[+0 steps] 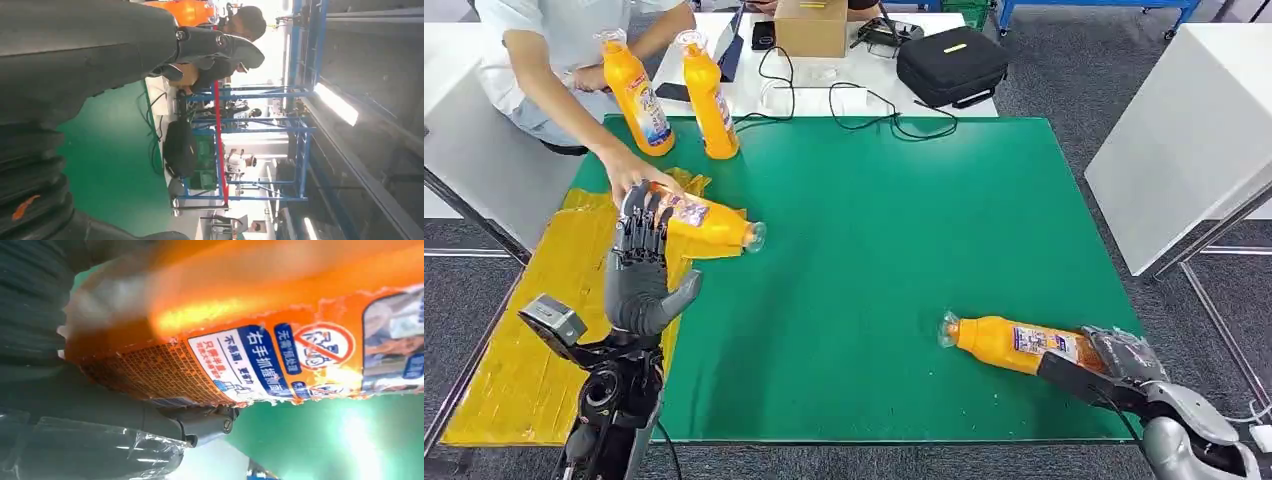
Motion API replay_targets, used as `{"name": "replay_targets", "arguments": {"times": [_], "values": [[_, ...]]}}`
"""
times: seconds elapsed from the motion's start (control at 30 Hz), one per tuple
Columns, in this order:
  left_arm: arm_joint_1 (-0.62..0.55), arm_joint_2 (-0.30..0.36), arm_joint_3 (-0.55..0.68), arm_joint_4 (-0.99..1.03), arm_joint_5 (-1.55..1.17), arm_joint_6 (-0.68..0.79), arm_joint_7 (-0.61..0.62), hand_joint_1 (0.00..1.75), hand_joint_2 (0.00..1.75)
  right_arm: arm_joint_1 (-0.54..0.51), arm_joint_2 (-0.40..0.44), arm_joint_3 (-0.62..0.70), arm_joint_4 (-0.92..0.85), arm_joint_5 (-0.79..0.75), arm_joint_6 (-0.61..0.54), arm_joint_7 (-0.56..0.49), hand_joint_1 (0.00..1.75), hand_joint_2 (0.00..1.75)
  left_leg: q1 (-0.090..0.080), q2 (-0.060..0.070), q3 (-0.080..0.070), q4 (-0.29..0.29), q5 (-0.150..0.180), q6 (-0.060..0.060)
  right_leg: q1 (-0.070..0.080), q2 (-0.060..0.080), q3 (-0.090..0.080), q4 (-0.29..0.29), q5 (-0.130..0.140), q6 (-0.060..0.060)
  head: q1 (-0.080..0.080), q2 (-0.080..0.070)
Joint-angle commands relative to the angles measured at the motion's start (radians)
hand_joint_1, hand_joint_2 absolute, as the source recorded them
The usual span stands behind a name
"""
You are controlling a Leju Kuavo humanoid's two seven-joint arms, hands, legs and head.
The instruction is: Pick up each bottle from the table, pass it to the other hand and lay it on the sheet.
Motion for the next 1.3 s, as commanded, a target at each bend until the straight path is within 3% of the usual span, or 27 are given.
{"name": "replay_targets", "arguments": {"times": [0.03,0.07,0.1,0.17,0.27,0.43,0.57,0.77,0.83,1.0,1.3], "values": [[0.071,-0.035,0.015,-0.071,-0.049,0.040,0.020,0.00,1.75,-0.022,0.263,-0.171,-0.027,-0.152,-0.185,-0.033,1.75,1.75,0.001,0.003,0.004,-0.002,-0.001,0.000,0.002,0.001,0.004,-0.002,0.000,-0.004,0.000,0.000],[0.075,-0.038,0.010,-0.079,-0.066,0.046,0.035,0.00,1.75,-0.033,0.297,-0.187,-0.052,-0.174,-0.235,-0.031,1.75,1.75,0.001,0.004,0.002,-0.001,-0.001,0.000,0.002,0.002,0.002,-0.002,0.000,-0.003,0.000,0.000],[0.070,-0.031,-0.007,-0.069,-0.081,0.055,0.051,0.00,1.75,-0.030,0.325,-0.212,-0.099,-0.294,-0.229,-0.056,1.75,1.75,0.000,0.004,0.001,-0.001,-0.001,0.000,0.001,0.002,0.000,-0.001,0.000,-0.003,0.000,0.000],[0.059,-0.027,-0.022,-0.046,-0.093,0.064,0.060,0.00,1.75,-0.014,0.346,-0.233,-0.143,-0.365,-0.240,-0.067,1.75,1.75,0.001,0.006,0.002,0.000,-0.002,0.000,0.002,0.003,0.001,0.000,-0.001,-0.005,0.000,0.000],[0.022,-0.024,-0.067,0.013,-0.112,0.077,0.069,0.00,1.75,0.039,0.372,-0.248,-0.215,-0.481,-0.265,-0.097,1.75,1.75,0.000,-0.002,-0.002,-0.001,0.001,0.001,0.001,-0.004,0.000,0.000,-0.002,-0.003,0.000,0.000],[-0.054,-0.022,-0.129,0.101,-0.154,0.087,0.104,0.00,1.75,0.059,0.421,-0.234,-0.257,-0.555,-0.293,-0.118,1.75,1.75,0.000,-0.006,-0.003,-0.001,0.001,0.001,0.001,-0.008,0.000,0.000,-0.002,-0.004,0.000,0.000],[-0.074,-0.019,-0.170,0.086,-0.188,0.092,0.116,0.00,1.75,-0.006,0.443,-0.186,-0.200,-0.630,-0.263,-0.134,1.75,1.75,-0.001,-0.002,-0.007,0.000,0.002,0.001,-0.001,-0.003,-0.005,0.000,-0.001,-0.003,0.000,0.000],[-0.068,-0.016,-0.180,0.074,-0.189,0.090,0.116,0.00,1.75,-0.021,0.444,-0.173,-0.180,-0.642,-0.261,-0.137,1.75,1.75,-0.001,-0.002,-0.006,-0.001,0.001,0.001,0.000,-0.004,-0.004,0.000,-0.001,-0.003,0.000,0.000],[-0.099,-0.008,-0.209,0.079,-0.195,0.081,0.115,0.00,1.75,-0.071,0.438,-0.127,-0.119,-0.682,-0.220,-0.147,1.75,1.75,0.000,-0.001,-0.001,-0.001,-0.001,0.001,0.001,-0.004,0.001,-0.001,-0.003,-0.005,0.000,0.000],[-0.162,-0.011,-0.269,0.058,-0.213,0.135,0.140,0.00,1.75,-0.239,0.471,0.083,0.063,-0.684,-0.176,-0.155,1.75,1.75,0.000,0.004,-0.009,0.001,0.001,0.001,0.000,0.002,-0.008,0.000,0.001,-0.003,0.000,0.000],[-0.107,-0.008,-0.284,0.044,-0.209,0.159,0.148,0.00,1.75,-0.326,0.484,0.208,0.185,-0.722,-0.183,-0.173,1.75,1.75,0.000,0.001,-0.007,-0.001,0.003,0.001,0.000,-0.002,-0.006,0.000,0.000,-0.003,0.000,0.000]]}}
